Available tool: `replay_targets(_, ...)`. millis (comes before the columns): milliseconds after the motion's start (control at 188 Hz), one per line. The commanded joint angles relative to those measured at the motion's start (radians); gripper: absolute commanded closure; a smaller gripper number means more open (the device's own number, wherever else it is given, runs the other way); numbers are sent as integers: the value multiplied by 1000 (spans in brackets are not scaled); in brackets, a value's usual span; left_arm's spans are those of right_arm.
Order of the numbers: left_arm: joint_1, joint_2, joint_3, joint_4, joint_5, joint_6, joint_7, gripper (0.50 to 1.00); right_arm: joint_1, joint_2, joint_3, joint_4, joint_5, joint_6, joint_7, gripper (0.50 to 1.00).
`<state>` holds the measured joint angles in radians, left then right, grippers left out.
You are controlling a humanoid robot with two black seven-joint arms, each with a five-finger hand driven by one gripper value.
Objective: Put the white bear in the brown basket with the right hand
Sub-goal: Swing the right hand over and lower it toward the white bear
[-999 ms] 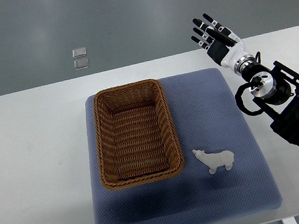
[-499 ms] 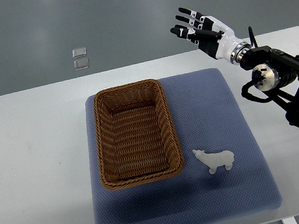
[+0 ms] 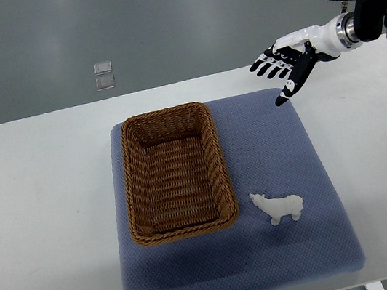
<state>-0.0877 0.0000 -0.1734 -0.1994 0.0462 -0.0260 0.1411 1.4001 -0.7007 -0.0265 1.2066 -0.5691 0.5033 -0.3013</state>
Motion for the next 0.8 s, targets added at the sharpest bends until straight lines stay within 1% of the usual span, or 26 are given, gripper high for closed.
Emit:
replay_targets(0,0,0,0,-3,0,0,0,500,54,-45,-53,105,74,61,-68,576)
replay_targets(80,0,0,0,-3,-2,0,0,500,66,-59,-79,162,153,69,-98,576)
replay_targets(165,0,0,0,-3,-2,0,0,500,63,-60,-82,182,187,67,-99,576)
replay_targets(297,0,0,0,-2,-2,1,0,500,20,-66,-78,205,207,54,-90,576)
replay_targets(393,0,0,0,-2,-2,1,0,500,-26,-69,-69,226,209,11,-84,576)
replay_targets(526,0,0,0,-2,-2,1,0,500,-87,-71,-64,241,207,-43,-50,579)
replay_targets(595,0,0,0,0,-2,1,0,500,-125,-71,-30,254,206,-75,-36,579)
replay_targets(712,0,0,0,2,-3,1,0,500,-197,-88,33,277,203,-104,-25,581)
replay_targets(797,0,0,0,3,-3,1,0,500,-245,-89,56,284,196,-144,-7,581)
